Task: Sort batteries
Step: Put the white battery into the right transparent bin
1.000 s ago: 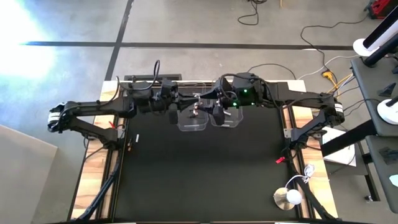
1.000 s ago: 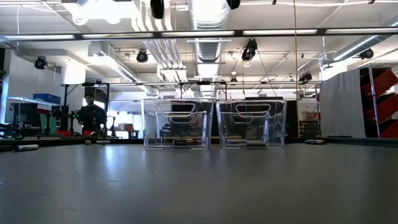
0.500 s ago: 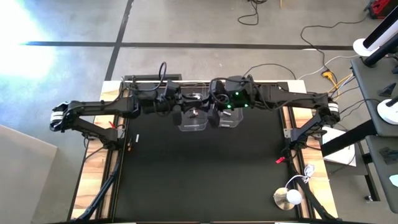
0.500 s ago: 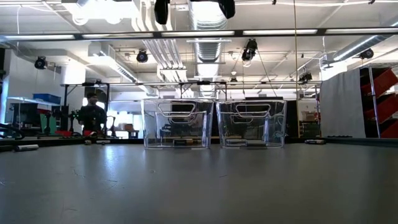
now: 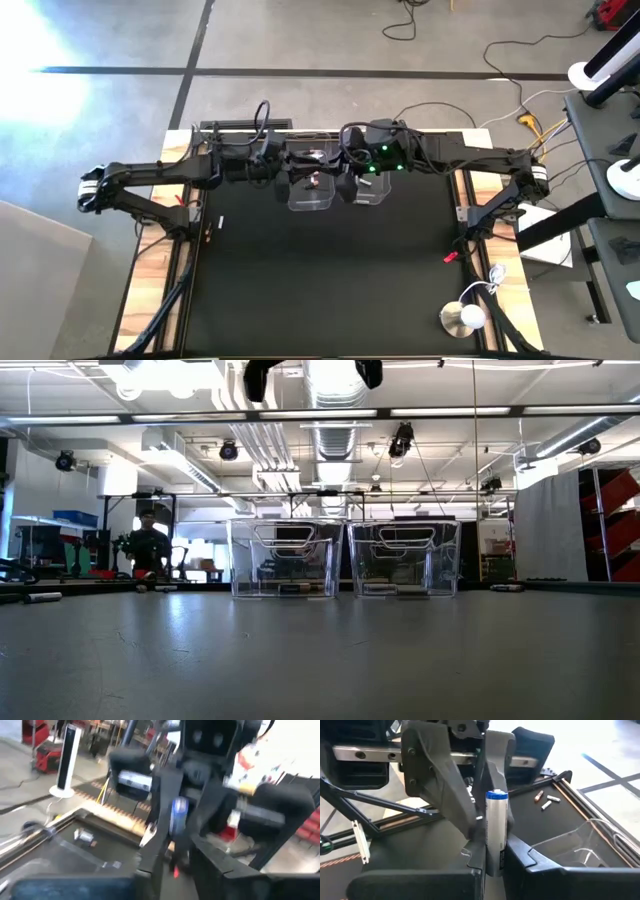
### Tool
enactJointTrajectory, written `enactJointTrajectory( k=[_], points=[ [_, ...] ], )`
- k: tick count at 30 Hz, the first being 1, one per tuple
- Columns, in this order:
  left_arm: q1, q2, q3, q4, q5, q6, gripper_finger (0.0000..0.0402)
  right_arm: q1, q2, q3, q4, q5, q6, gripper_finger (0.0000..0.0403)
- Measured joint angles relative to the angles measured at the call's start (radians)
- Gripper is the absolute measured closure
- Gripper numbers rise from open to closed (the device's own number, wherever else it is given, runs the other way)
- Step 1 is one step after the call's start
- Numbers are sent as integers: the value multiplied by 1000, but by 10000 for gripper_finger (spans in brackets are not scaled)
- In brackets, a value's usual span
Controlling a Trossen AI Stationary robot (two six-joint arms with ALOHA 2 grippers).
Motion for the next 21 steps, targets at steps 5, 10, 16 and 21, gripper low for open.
enactJointTrajectory(
  k=[5, 10, 16, 21],
  points=[
    [34, -106, 6, -254, -21, 46, 286, -58, -45, 3, -168, 3, -53, 377],
    [39, -215, 6, -597, -207, 34, 258, -161, -34, -13, -432, 75, -175, 377],
    [38, -297, 4, -859, -284, -79, 247, -267, 16, -146, -454, 2, -304, 377],
    [26, -331, 1, -883, -285, -118, 247, -321, 81, -251, -464, 10, -490, 377]
  ],
)
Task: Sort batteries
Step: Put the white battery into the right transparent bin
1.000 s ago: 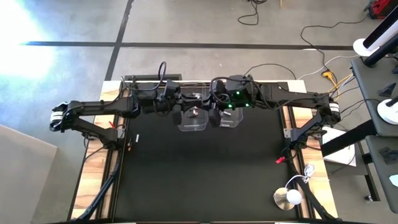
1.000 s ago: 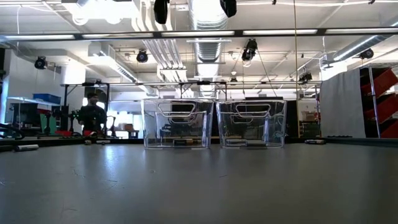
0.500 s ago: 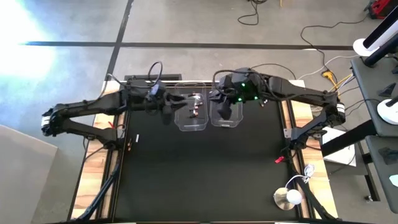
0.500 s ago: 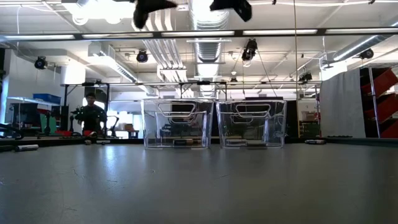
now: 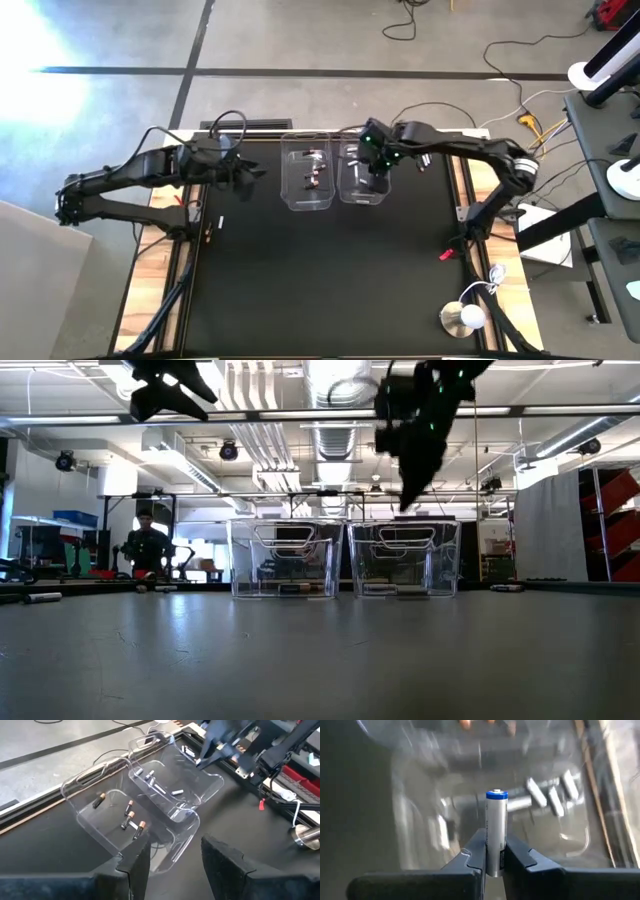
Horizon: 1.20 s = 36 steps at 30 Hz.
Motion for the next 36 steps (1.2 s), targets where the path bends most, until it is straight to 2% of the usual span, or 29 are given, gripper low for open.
enactJointTrajectory(
  k=[5, 13, 18, 25, 36],
  points=[
    [0, -2, -3, 1, -1, -3, 247, -18, 99, -6, -24, 24, -60, 376],
    [-1, -1, -3, -7, -1, -3, 247, -61, 267, 132, -23, 57, -271, 375],
    [-2, -15, -3, -129, 5, -20, 247, -93, 373, 193, -29, 87, -299, 374],
    [-2, -13, -11, -361, 7, -124, 247, -109, 444, 197, -32, 84, -372, 374],
    [-2, -7, -82, -428, 32, -192, 247, -123, 490, 197, -2, 85, -399, 374]
  ],
)
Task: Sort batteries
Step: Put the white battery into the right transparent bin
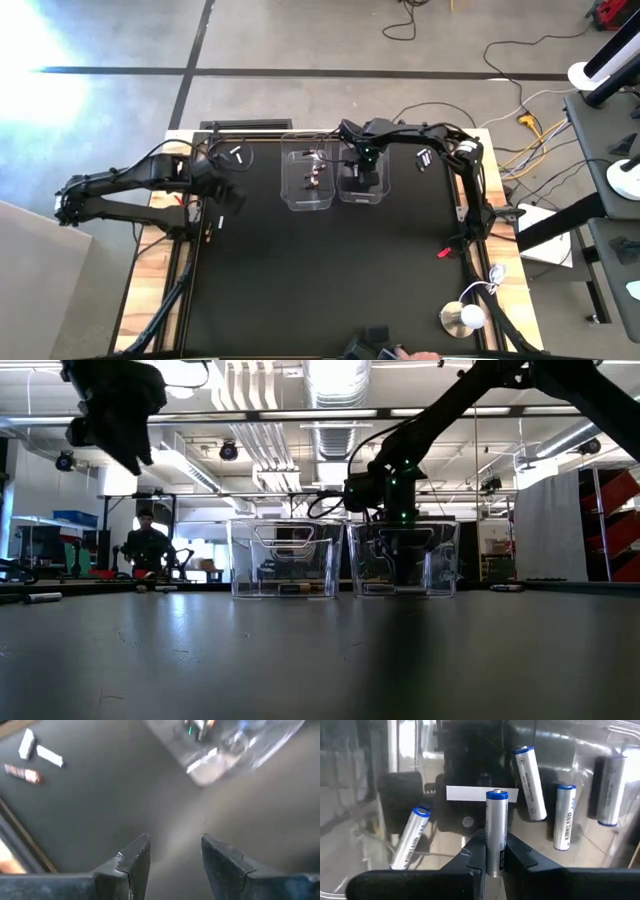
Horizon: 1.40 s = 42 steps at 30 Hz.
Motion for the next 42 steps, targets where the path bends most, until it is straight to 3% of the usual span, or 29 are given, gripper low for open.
enactJointTrajectory(
  k=[9, 16, 23, 29, 36, 42],
  points=[
    [-5, 0, -49, -68, 102, -32, 247, 0, -11, -2, 0, 0, -11, 353],
    [-80, -2, -49, -63, 57, -60, 250, 0, -11, -2, 2, 13, 22, 319],
    [-196, -4, -48, -81, 27, -157, 262, 1, -42, -3, -46, 27, 36, 333],
    [-225, 3, -98, -111, 60, -354, 263, 7, -228, 4, -101, 27, 55, 322],
    [-211, 40, -268, -33, 47, -546, 263, 27, -477, 4, -59, 19, 201, 282],
    [-165, 177, -223, -34, -34, -560, 265, 20, -645, 4, 64, 27, 268, 255]
  ],
)
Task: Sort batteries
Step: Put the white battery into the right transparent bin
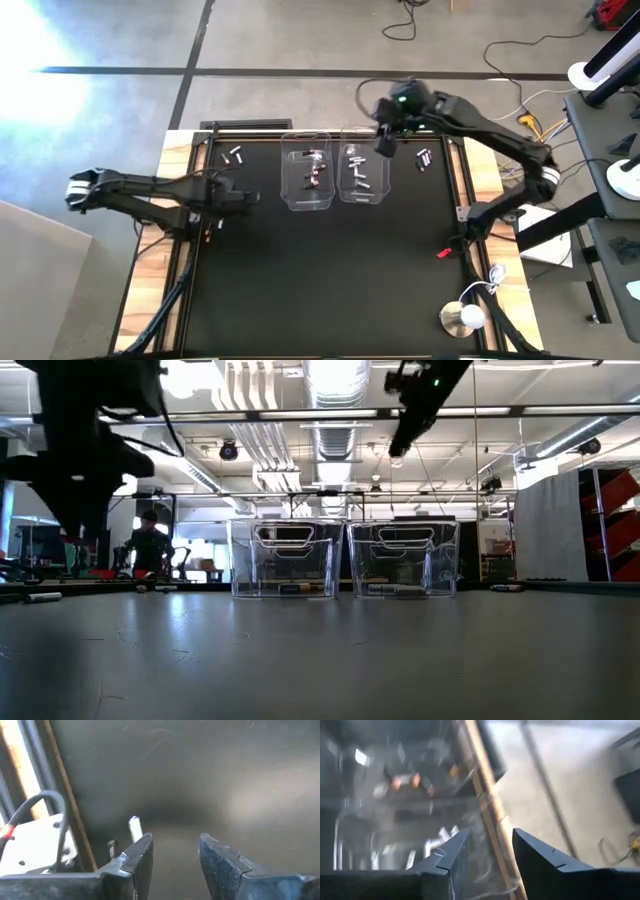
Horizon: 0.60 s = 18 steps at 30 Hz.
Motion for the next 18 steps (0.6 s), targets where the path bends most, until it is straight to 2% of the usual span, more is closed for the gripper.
enactJointTrajectory(
  k=[6, 12, 15, 18],
  points=[
    [38, 137, 20, 33, 44, 177, 268, -2, -112, 0, 42, 1, 3, 241],
    [85, 163, -12, 43, 107, 163, 268, -2, -171, 0, -9, 1, 7, 229],
    [157, 162, -31, 47, 115, 148, 264, -2, -179, -7, -34, 2, 17, 221],
    [258, 181, -42, 48, 141, 207, 260, -2, -178, -14, -34, 45, 29, 219]
  ],
)
